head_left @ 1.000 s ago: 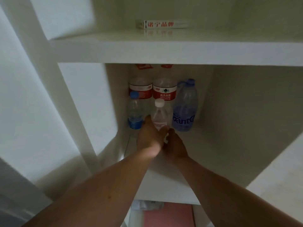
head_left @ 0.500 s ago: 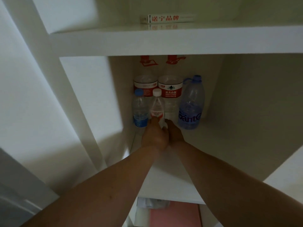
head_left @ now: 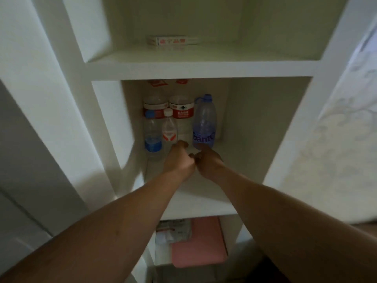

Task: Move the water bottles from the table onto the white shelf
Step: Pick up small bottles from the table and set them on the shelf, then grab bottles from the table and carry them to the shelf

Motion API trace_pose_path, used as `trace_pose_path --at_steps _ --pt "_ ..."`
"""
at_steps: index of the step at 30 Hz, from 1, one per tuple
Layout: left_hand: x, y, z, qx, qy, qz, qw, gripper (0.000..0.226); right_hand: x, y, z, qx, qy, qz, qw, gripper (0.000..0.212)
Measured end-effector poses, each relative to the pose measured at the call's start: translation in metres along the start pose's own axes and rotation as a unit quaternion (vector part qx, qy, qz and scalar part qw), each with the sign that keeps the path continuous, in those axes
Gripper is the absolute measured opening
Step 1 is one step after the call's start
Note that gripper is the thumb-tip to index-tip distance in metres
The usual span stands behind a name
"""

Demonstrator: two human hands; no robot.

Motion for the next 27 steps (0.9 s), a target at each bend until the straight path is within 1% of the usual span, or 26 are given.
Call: trace_pose_path --at_steps 2,4,5,7,8,9,12,14,17,21,24,27 --pt "-0.017 0.007 0.015 -0.003 -0.024 -0.003 1.000 0.040 -0.015 0.024 -0.002 0.003 -0.003 0.015 1.000 0.049" --pt "-0.038 0.014 0.031 -0.026 -0.061 0.000 0.998 0.021 -0.035 0.051 0.004 -0.017 -0.003 0.048 0.999 0.035" --pt "-0.051 0.016 0.037 -0.040 -0.080 -0.002 0.996 0.017 -0.047 0.062 0.005 -0.022 0.001 0.059 0.998 0.026" --pt "-0.082 0.011 0.050 -0.073 -0.104 -0.026 0.992 0.025 -0.073 0.085 0.012 -0.042 -0.003 0.081 0.996 0.010" --pt "-0.095 0.007 0.055 -0.083 -0.110 -0.039 0.990 0.028 -0.085 0.093 0.018 -0.054 -0.004 0.086 0.995 0.007" --pt "-0.110 0.000 0.062 -0.089 -0.121 -0.058 0.987 0.029 -0.097 0.102 0.033 -0.062 -0.019 0.086 0.994 0.010" --pt "-0.152 -0.033 0.095 -0.091 -0.160 -0.138 0.973 0.028 -0.132 0.141 0.081 -0.099 -0.080 0.103 0.986 0.027" --pt "-0.176 -0.059 0.119 -0.102 -0.181 -0.189 0.960 0.029 -0.151 0.170 0.114 -0.107 -0.112 0.113 0.981 0.031" --pt "-0.206 -0.098 0.153 -0.112 -0.194 -0.254 0.941 0.029 -0.176 0.214 0.153 -0.117 -0.151 0.136 0.972 0.029" --pt "-0.248 -0.152 0.196 -0.110 -0.226 -0.314 0.916 0.026 -0.209 0.266 0.205 -0.131 -0.194 0.169 0.957 0.024" --pt "-0.279 -0.199 0.222 -0.114 -0.246 -0.342 0.899 0.011 -0.234 0.303 0.255 -0.131 -0.227 0.207 0.943 0.022" --pt "-0.302 -0.244 0.240 -0.113 -0.240 -0.360 0.895 0.014 -0.252 0.334 0.306 -0.130 -0.247 0.221 0.935 0.014"
Point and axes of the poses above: each hand's wrist, its own x-axis towards the middle knuckle, its own y-axis out of the back of the hand, z = x × y, the point moved 8 cm from there along x, towards the middle knuckle, and after that the axes turned 12 degrees about z, right-handed, at the moved point
